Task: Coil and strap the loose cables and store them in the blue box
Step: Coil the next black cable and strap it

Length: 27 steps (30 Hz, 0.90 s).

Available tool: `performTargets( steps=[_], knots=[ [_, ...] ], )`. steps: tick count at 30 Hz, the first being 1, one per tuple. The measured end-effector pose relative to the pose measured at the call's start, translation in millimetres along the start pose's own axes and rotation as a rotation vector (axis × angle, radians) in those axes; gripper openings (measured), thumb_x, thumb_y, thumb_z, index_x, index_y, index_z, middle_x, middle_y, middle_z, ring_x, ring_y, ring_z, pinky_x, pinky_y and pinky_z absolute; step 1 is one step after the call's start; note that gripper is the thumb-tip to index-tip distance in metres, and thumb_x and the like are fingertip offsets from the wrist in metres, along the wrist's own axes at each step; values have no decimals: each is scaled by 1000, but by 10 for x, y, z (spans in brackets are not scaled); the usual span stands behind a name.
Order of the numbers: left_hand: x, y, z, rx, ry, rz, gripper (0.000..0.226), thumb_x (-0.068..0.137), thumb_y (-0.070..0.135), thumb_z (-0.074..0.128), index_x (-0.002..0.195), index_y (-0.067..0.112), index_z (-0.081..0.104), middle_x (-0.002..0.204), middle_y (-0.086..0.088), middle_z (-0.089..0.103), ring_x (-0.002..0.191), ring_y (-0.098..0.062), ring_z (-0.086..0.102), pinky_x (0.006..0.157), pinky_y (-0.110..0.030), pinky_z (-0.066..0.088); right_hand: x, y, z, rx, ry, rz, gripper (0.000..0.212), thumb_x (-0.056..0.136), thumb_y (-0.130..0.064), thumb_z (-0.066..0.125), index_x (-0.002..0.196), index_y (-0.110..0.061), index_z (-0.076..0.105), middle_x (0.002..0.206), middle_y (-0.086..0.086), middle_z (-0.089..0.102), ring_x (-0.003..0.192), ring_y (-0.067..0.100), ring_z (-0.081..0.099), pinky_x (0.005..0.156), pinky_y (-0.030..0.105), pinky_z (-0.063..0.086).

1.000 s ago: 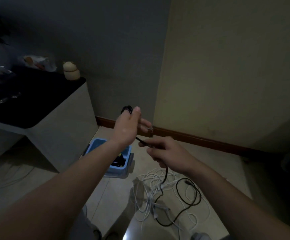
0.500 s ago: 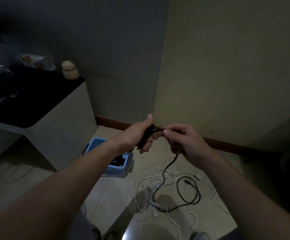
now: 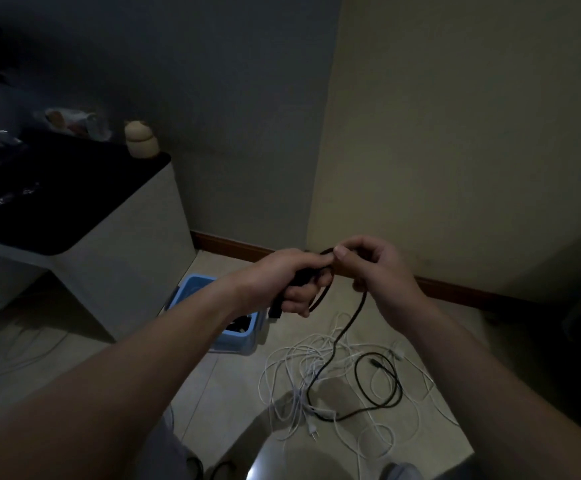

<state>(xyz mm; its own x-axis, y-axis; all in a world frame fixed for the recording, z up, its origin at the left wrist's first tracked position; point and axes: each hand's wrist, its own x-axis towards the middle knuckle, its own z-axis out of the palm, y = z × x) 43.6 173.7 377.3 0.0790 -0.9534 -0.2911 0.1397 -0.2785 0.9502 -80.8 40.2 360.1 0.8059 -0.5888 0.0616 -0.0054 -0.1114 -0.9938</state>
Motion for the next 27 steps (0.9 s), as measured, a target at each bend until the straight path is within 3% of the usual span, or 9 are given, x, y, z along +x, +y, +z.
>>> performTargets(
  steps=[4,12,18,22,27],
  knots=[
    [0,-8,-7,-93,3,9,34,98,39,40,74,16,48,41,6,26,34,-11,27,57,-29,44,21,29,-25,90,-59,117,28,97,-14,60,74,-29,66,67,-4,57,54,10,45,50,22,37],
    [35,18,-63,-396,83,106,37,97,32,43,63,21,50,37,8,25,30,-9,28,56,-27,45,-12,91,-7,165,-201,240,30,101,-20,53,73,-29,59,70,2,59,57,15,55,59,32,53],
    [14,16,-80,-612,102,150,34,96,35,46,66,21,51,36,9,26,31,-8,29,57,-26,45,-25,122,81,136,-172,232,17,101,-25,55,86,-25,60,68,1,61,53,17,56,53,32,53],
    [9,23,-55,-713,183,179,33,103,37,42,77,19,50,41,9,30,37,-8,32,62,-25,43,-38,188,194,106,-145,240,10,104,-20,51,100,-20,60,67,-1,63,55,16,58,57,33,54],
    [-14,75,-97,-783,353,272,22,101,21,40,83,13,50,59,1,49,48,-13,45,68,-30,45,-97,241,368,25,-213,214,42,103,-8,48,115,-46,61,64,-2,59,55,13,53,59,33,50]
  ],
)
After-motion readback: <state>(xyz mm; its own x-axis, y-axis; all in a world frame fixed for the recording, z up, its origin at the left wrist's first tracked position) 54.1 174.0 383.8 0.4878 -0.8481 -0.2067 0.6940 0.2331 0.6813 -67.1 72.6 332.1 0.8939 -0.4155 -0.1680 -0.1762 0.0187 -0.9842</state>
